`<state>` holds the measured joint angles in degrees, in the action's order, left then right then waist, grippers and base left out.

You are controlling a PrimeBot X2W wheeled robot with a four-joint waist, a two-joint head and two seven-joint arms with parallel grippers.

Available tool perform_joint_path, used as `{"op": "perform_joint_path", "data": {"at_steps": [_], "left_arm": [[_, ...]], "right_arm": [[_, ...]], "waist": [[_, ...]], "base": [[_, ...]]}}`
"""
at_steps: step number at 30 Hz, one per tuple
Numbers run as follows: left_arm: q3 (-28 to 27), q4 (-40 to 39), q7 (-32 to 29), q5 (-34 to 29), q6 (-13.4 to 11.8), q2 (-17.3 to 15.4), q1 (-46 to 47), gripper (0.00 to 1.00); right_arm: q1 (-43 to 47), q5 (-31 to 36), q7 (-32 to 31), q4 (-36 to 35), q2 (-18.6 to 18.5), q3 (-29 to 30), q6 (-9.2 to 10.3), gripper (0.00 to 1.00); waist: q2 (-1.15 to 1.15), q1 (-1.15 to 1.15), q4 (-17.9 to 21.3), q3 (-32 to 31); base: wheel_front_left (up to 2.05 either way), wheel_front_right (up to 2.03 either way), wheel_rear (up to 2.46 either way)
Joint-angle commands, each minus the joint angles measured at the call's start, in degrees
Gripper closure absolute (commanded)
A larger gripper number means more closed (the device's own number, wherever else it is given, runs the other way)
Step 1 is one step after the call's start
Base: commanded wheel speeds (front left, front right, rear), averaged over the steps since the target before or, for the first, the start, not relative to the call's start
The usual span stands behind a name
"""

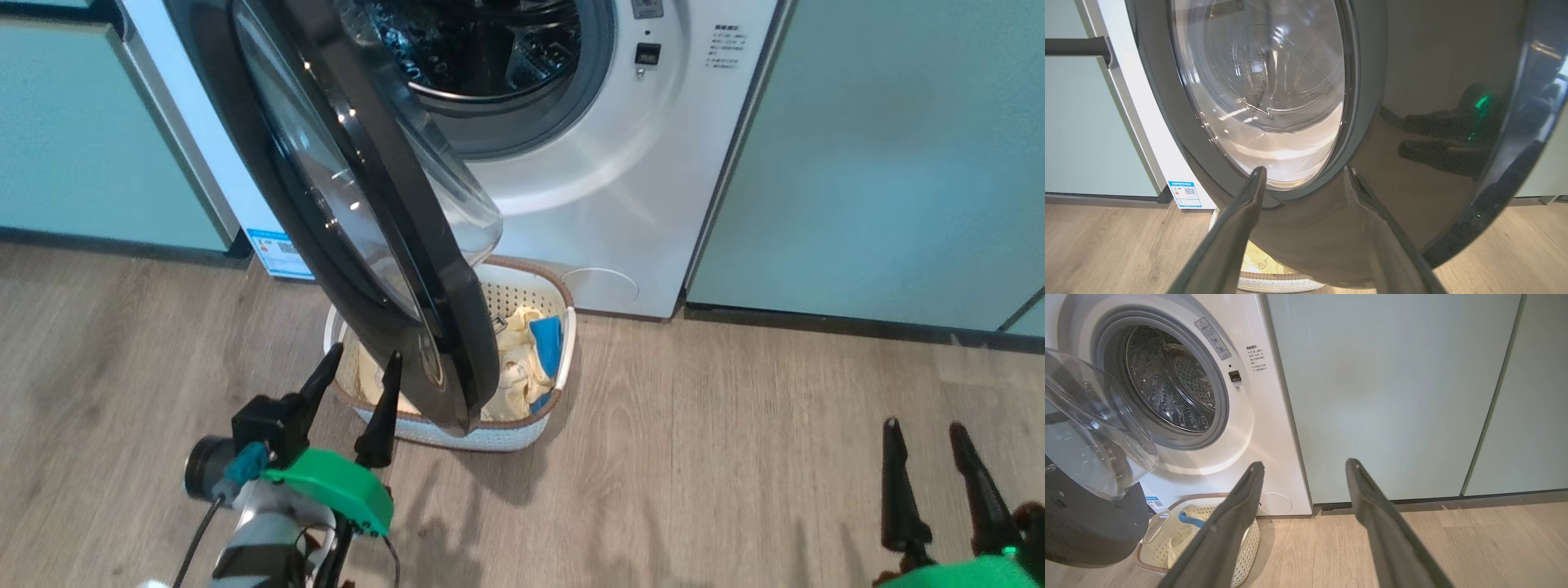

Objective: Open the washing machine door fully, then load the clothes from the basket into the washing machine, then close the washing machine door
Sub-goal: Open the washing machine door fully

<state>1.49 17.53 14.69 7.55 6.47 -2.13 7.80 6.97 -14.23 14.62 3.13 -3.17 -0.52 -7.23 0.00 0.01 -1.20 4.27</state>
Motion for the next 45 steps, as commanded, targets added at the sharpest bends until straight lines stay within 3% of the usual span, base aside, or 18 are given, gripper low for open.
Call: {"op": "perform_joint_path", "data": {"at_steps": [1, 31, 32, 33, 34, 35, 36, 45], "left_arm": [[-2.46, -1.94, 0.31, -0.62, 0.26, -1.01, 0.9, 0.0], [-3.64, -1.97, 0.31, -0.67, 0.5, -0.92, -0.54, 0.0], [-3.63, -1.93, 0.31, -0.68, 0.5, -0.92, -0.49, 0.14], [-3.61, -1.85, 0.31, -0.7, 0.51, -0.92, -0.45, 0.64], [-3.6, -1.8, 0.31, -0.73, 0.52, -0.92, -0.4, 0.94], [-3.6, -1.8, 0.31, -0.73, 0.52, -0.92, -0.4, 0.94], [-3.61, -1.76, 0.31, -0.72, 0.53, -0.91, -0.35, 1.0], [-4.16, -2.22, 0.31, -0.55, 0.57, -0.89, 0.24, 1.0]], "right_arm": [[-0.61, 0.63, 0.38, -1.77, -0.14, -0.94, -0.25, 0.0], [2.37, 0.06, 0.38, -0.93, 0.29, -0.33, -0.25, 0.0], [2.35, 0.06, 0.38, -0.97, 0.29, -0.32, -0.25, 0.0], [2.33, 0.05, 0.38, -0.99, 0.29, -0.3, -0.25, 0.0], [2.31, 0.04, 0.38, -1.02, 0.29, -0.27, -0.25, 0.0], [2.31, 0.04, 0.38, -1.02, 0.29, -0.27, -0.25, 0.0], [2.3, 0.03, 0.38, -1.05, 0.29, -0.23, -0.25, 0.0], [2.1, -0.22, 0.38, -1.15, 0.29, -0.25, -0.25, 0.0]], "waist": [[0.0, -0.01, 0.1, -0.42], [0.0, -0.01, 1.42, -2.5], [0.0, -0.01, 1.44, -2.49], [0.0, -0.01, 1.47, -2.47], [0.0, -0.01, 1.48, -2.45], [0.0, -0.01, 1.48, -2.45], [0.0, -0.01, 1.49, -2.42], [0.0, -0.01, 1.7, -2.02]], "base": [[0.0, 0.0, 0.0], [0.0, 0.0, 0.0], [0.0, 0.0, 0.0], [0.0, 0.0, 0.0], [0.0, 0.0, 0.0], [0.0, 0.0, 0.0], [0.0, 0.0, 0.0], [0.0, 0.0, 0.0]]}}
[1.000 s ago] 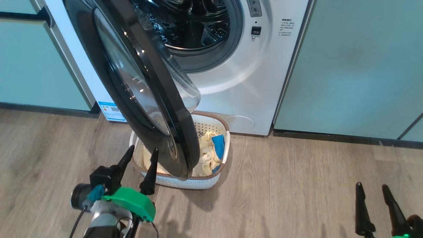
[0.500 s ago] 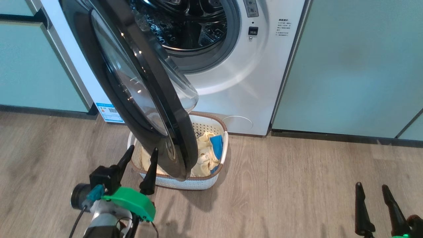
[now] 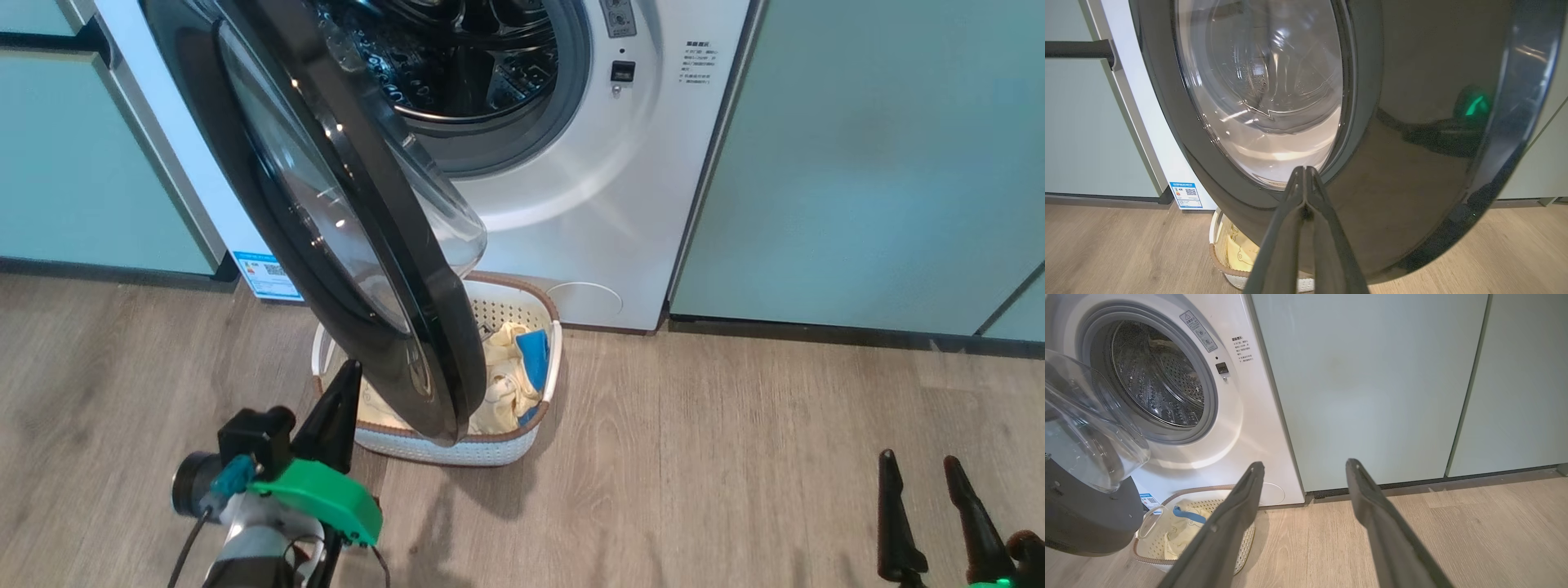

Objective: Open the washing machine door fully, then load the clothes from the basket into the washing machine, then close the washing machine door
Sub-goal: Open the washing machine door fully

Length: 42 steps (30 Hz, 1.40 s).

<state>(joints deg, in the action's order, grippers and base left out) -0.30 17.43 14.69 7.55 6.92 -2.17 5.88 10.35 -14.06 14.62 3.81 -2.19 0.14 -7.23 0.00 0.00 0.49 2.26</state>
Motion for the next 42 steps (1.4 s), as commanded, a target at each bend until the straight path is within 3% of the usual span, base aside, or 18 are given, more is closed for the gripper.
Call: {"op": "perform_joint_path", "data": {"at_steps": [1, 11, 18, 22, 30, 42], "left_arm": [[-2.44, -2.16, 0.31, -0.57, 0.12, -0.84, 2.23, 1.0], [-4.38, -6.04, 0.31, -1.76, -1.91, -1.38, 3.96, 1.0], [-5.71, -19.98, 0.31, -4.21, -4.65, -2.21, 7.65, 1.0], [-4.56, -29.24, 0.31, -5.28, -4.92, -2.19, 9.74, 1.0], [5.23, -39.22, -0.44, -4.93, -2.79, -1.42, 11.3, 1.0], [23.22, -37.88, -11.41, 3.46, -0.53, -0.86, 7.96, 1.0]], "right_arm": [[-1.27, -0.42, 0.38, -1.85, -0.69, -0.89, -0.25, 0.0], [-1.31, -0.43, 0.38, -1.97, -0.69, -1.06, -0.25, 0.0], [-1.46, -0.11, 0.38, -2.11, -0.69, -0.76, -0.25, 0.0], [-1.57, -0.05, 0.38, -2.16, -0.69, -0.68, -0.25, 0.0], [-1.62, -0.04, 0.38, -2.12, -0.69, -0.95, -0.25, 0.0], [-1.71, -0.04, 0.38, -2.0, -0.69, -1.45, -0.25, 0.0]], "waist": [[0.0, 0.0, 0.01, -0.04], [0.0, 0.0, 0.1, 0.1], [0.0, 0.0, -0.1, 0.42], [0.0, 0.0, -0.02, 0.52], [0.0, 0.0, 0.49, 0.56], [0.0, 0.0, 1.78, 0.69]], "base": [[0.0, 0.0, 0.0], [0.0, 0.0, 0.0], [0.0, 0.0, 0.0], [0.0, 0.0, 0.0], [0.0, 0.0, 0.0], [0.0, 0.0, 0.0]]}}
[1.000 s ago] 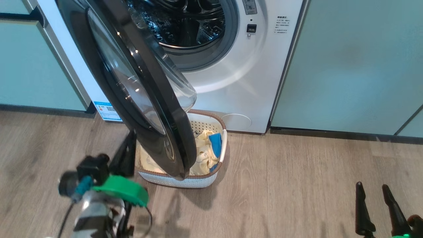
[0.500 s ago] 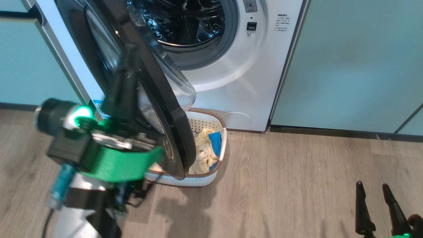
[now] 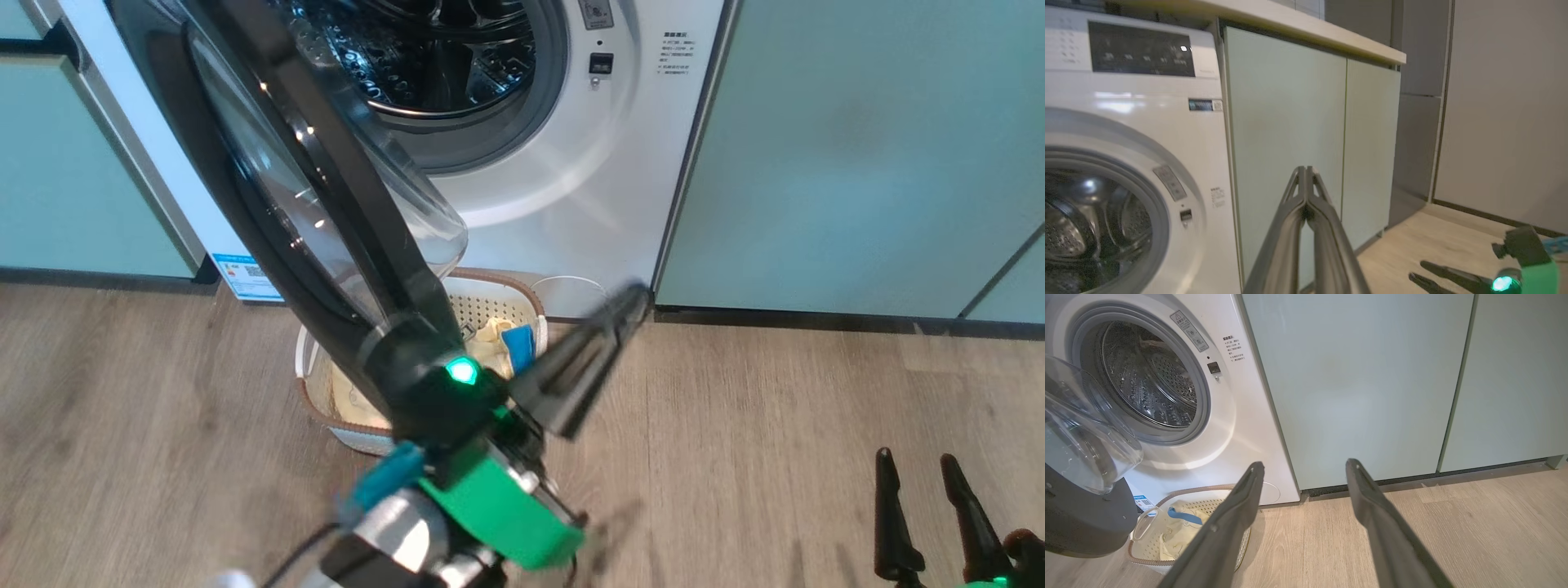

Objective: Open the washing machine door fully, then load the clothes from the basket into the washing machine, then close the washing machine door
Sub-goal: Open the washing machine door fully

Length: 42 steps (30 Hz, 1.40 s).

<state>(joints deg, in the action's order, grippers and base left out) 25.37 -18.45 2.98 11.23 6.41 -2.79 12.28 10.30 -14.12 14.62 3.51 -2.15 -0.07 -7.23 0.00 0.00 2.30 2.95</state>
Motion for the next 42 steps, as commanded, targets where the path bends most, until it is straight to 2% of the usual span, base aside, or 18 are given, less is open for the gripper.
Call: {"op": "perform_joint_path", "data": {"at_steps": [1, 6, 11, 17, 31, 42], "left_arm": [[-1.49, -1.42, -0.48, 0.3, 0.03, -0.24, 1.15, 1.0], [1.42, 1.8, -3.76, 1.73, -0.03, -0.22, -0.62, 1.0], [1.82, 4.95, -5.78, 1.2, -0.95, -0.77, -1.32, 1.0], [0.36, 8.08, -6.29, 0.11, -2.57, -2.06, -1.12, 1.0], [-6.07, 14.96, -3.79, -2.21, -8.46, -4.3, 1.98, 1.0], [-7.39, 16.81, -2.95, -1.93, -9.76, -4.91, 2.89, 1.0]], "right_arm": [[-1.65, 0.0, 0.38, -1.68, -0.73, -1.27, -0.25, 0.0], [-1.63, -0.16, 0.38, -1.59, -0.73, -1.34, -0.25, 0.0], [-1.61, -0.16, 0.38, -1.5, -0.73, -1.29, -0.25, 0.0], [-1.63, 0.37, 0.38, -1.55, -0.73, -1.2, -0.25, 0.0], [-1.91, 0.32, 0.38, -1.45, -0.73, -1.22, -0.25, 0.0], [-2.08, 0.11, 0.38, -1.51, -0.73, -0.88, -0.25, 0.0]], "waist": [[0.0, 0.0, 0.07, 0.0], [0.0, 0.0, 0.44, 0.12], [0.0, 0.0, 0.57, 0.23], [0.0, 0.0, 0.65, 0.42], [0.0, 0.0, 0.89, 0.61], [0.0, 0.0, 0.77, 1.09]], "base": [[0.0, 0.0, 0.0], [0.0, 0.0, 0.0], [0.0, 0.0, 0.0], [0.0, 0.0, 0.0], [0.0, 0.0, 0.0], [0.0, 0.0, 0.0]]}}
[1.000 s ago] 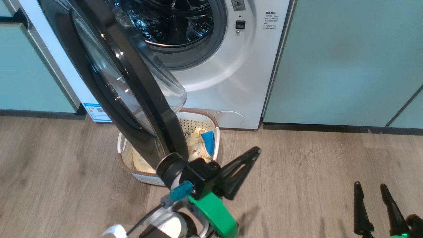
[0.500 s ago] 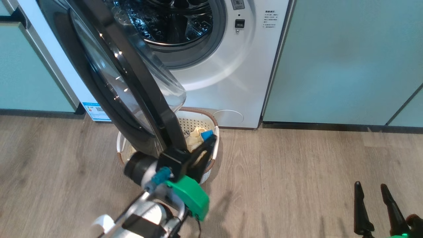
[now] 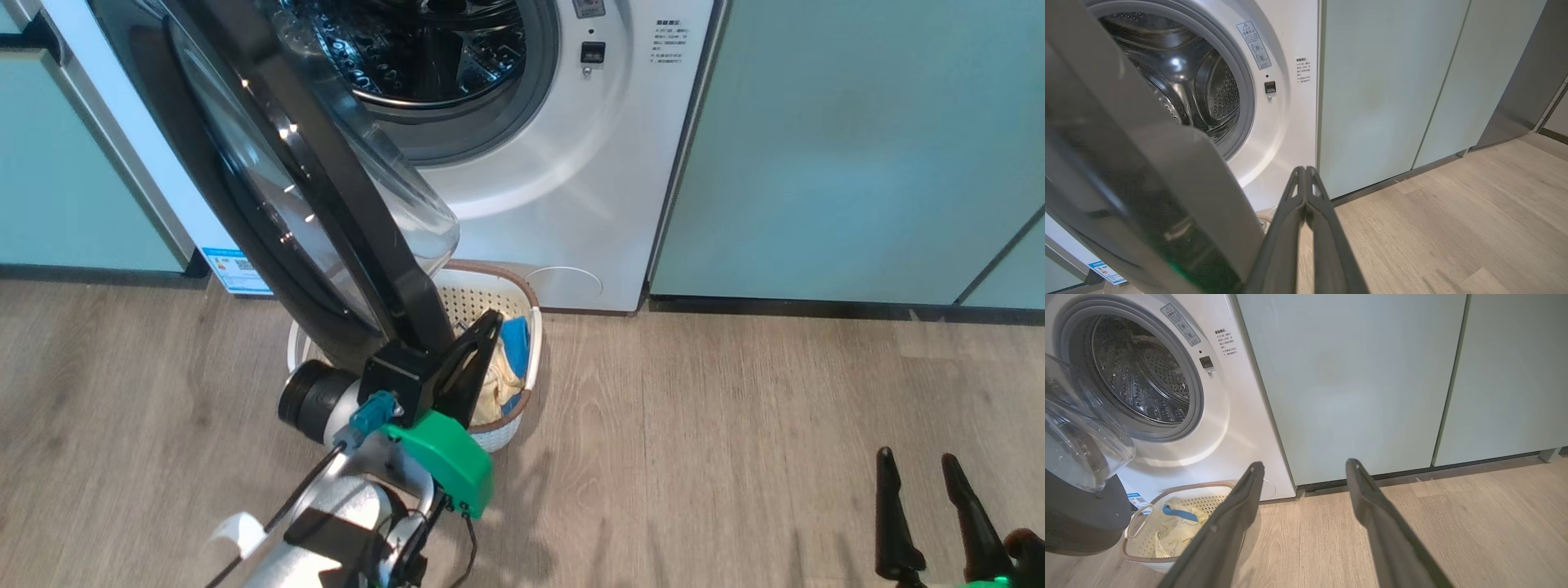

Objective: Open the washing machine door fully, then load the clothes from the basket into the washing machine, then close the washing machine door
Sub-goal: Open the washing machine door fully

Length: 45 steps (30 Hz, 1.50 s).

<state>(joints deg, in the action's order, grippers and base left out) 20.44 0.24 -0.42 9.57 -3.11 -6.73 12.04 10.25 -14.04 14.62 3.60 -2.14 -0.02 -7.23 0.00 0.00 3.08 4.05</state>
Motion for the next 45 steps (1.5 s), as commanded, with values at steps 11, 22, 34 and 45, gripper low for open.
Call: {"op": "perform_joint_path", "data": {"at_steps": [11, 22, 34, 45], "left_arm": [[-3.48, -0.79, -0.15, 0.17, -2.11, -1.57, 2.4, 1.0], [-3.5, -2.92, -0.24, 0.45, -3.63, -1.67, 0.47, 1.0], [-2.75, -4.3, 0.21, 1.0, -4.39, -1.66, -1.98, 1.0], [-2.84, -5.56, 0.9, 0.69, -6.08, -1.9, -4.06, 1.0]], "right_arm": [[-2.33, -0.24, 0.38, -1.59, -0.74, -0.82, -0.25, 0.0], [-2.63, -0.36, 0.38, -1.63, -0.74, -0.59, -0.25, 0.0], [-2.48, -0.22, 0.38, -1.5, -0.74, -0.45, -0.25, 0.0], [-1.77, -0.15, 0.38, -1.46, -0.74, -0.46, -0.25, 0.0]], "waist": [[0.0, 0.0, -0.22, 0.47], [0.0, 0.0, -1.75, 1.22], [0.0, 0.0, -5.18, 0.96], [0.0, 0.0, -8.66, 0.15]], "base": [[0.0, 0.0, 0.0], [0.0, 0.0, 0.0], [0.0, 0.0, 0.0], [0.0, 0.0, 0.0]]}}
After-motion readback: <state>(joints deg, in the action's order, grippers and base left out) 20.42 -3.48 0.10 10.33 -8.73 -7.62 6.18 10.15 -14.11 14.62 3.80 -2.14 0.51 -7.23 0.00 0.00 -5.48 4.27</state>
